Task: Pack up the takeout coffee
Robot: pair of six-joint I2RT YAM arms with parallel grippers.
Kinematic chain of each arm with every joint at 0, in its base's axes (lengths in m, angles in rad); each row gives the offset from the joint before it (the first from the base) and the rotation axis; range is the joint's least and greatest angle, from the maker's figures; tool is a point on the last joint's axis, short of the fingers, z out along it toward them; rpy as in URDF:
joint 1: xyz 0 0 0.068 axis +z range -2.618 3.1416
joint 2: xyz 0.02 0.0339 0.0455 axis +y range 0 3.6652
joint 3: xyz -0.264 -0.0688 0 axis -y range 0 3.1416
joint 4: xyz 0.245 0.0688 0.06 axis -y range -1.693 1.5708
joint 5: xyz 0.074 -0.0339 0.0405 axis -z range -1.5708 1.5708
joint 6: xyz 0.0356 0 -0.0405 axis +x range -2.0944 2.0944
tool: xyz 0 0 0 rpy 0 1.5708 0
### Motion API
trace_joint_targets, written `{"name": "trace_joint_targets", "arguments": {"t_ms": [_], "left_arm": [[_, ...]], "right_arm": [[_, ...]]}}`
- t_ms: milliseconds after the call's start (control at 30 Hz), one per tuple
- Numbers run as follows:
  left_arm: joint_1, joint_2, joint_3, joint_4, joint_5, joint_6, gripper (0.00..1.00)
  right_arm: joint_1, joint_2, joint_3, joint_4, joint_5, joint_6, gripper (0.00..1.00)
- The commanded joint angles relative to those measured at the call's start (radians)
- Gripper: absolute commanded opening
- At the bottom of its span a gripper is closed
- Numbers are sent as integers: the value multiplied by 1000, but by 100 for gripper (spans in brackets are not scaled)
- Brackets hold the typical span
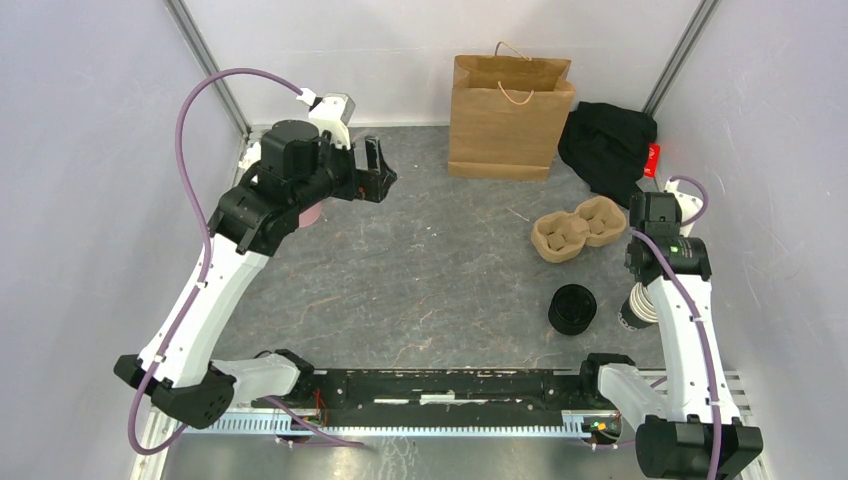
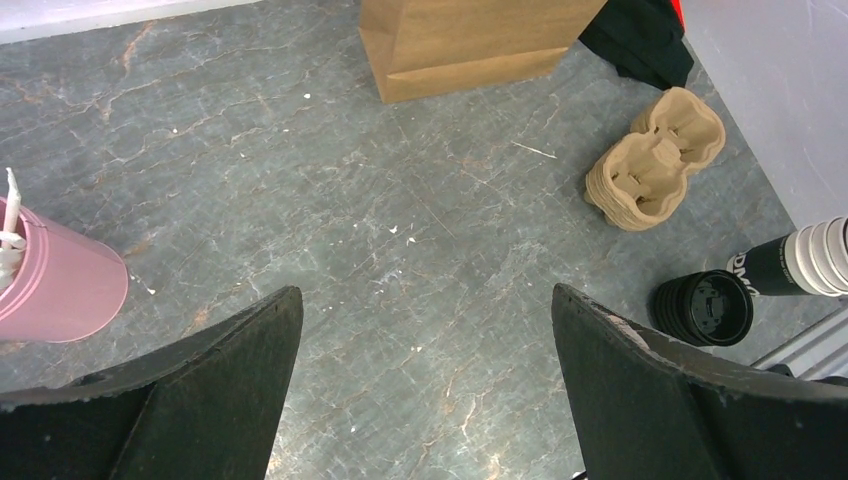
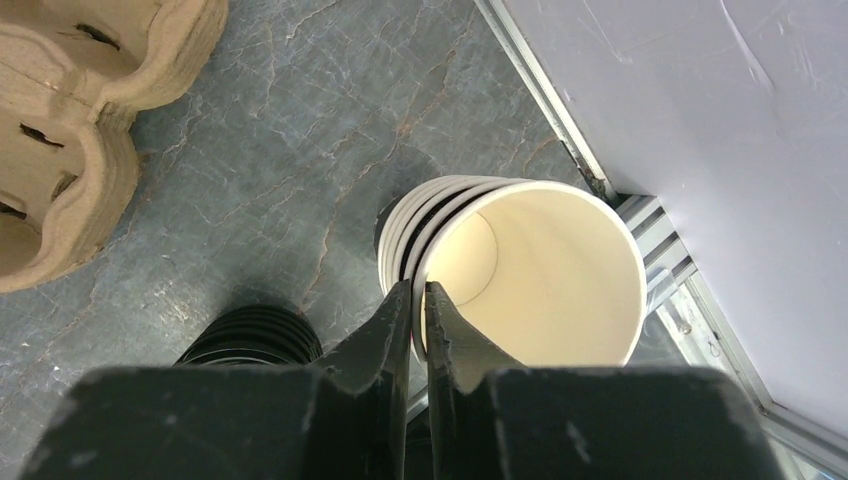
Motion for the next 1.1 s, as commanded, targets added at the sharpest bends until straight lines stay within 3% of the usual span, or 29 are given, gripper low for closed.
{"name": "trace_joint_targets", "arguments": {"t_ms": [0,267,700,900,1067], "left_arm": [[-2,6,43,7,-14,57,100],[-2,13,43,8,-1,49,100],[-2,38,72,14,12,36,100],[-2,41,80,12,12,32,100],[-2,43,79,10,12,30,100]], "right_arm": [[-4,-20,11,5,56,6,14],[-4,-26,43,-15,75,-48,0],[-4,35,267,-158,55,-125,0],[-4,-2,391,-161,-5,-177,0],[-4,-24,454,-159,41,-239,0]]}}
